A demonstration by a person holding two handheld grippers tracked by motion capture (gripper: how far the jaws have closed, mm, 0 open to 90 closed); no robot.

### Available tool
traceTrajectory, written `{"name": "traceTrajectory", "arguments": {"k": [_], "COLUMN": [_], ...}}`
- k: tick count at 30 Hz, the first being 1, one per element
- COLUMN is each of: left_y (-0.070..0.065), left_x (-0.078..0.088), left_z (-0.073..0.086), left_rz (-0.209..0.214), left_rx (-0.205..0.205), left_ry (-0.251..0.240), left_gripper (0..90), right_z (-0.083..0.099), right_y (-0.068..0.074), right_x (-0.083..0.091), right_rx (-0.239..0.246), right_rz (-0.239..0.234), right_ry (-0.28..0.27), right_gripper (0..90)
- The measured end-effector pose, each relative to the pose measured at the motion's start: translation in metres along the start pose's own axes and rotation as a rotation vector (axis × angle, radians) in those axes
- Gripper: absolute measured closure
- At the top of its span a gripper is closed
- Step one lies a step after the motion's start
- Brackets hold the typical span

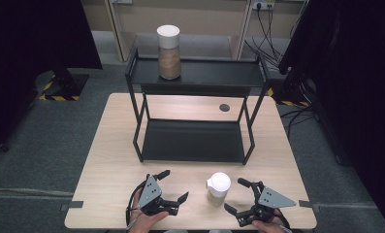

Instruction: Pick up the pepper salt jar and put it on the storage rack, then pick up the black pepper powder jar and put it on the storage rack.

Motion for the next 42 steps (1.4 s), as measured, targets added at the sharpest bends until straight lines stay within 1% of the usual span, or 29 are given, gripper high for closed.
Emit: {"name": "traceTrajectory", "arguments": {"k": [2, 14, 22, 26, 34, 42], "left_y": [0.0, -0.004, -0.003, -0.002, -0.001, -0.001], "left_x": [0.0, -0.001, -0.001, -0.002, -0.001, -0.001], "left_z": [0.001, 0.003, 0.004, 0.005, 0.006, 0.007], "left_rz": [-0.002, 0.004, 0.0, 0.003, -0.003, -0.004], "left_rx": [0.003, -0.005, -0.009, -0.006, 0.003, 0.005], "left_ry": [0.0, 0.009, 0.014, 0.02, 0.013, 0.017], "left_gripper": [3.8, 3.8, 3.8, 3.7, 3.7, 3.8], "right_z": [0.0, 0.0, -0.001, -0.002, -0.005, -0.007], "right_y": [0.0, 0.0, 0.0, 0.001, 0.003, 0.003], "right_x": [0.0, 0.001, 0.0, -0.002, -0.009, -0.015], "right_rx": [0.001, 0.004, 0.008, 0.011, 0.024, 0.038], "right_rz": [0.001, 0.002, 0.001, 0.005, 0.003, -0.004], "right_ry": [-0.001, -0.002, -0.001, 0.0, 0.01, 0.023], "right_gripper": [1.0, 1.0, 1.0, 1.0, 0.9, 1.0]}}
Point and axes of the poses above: each handheld gripper's, and its own axes: x roughly backward along the jaws, z roughly out of its underside, y roughly to its left, the point moved 5 cm from there along -x, roughly forward along the jaws, and after that the axes turned 5 degrees about -x, right-handed, at the moved point
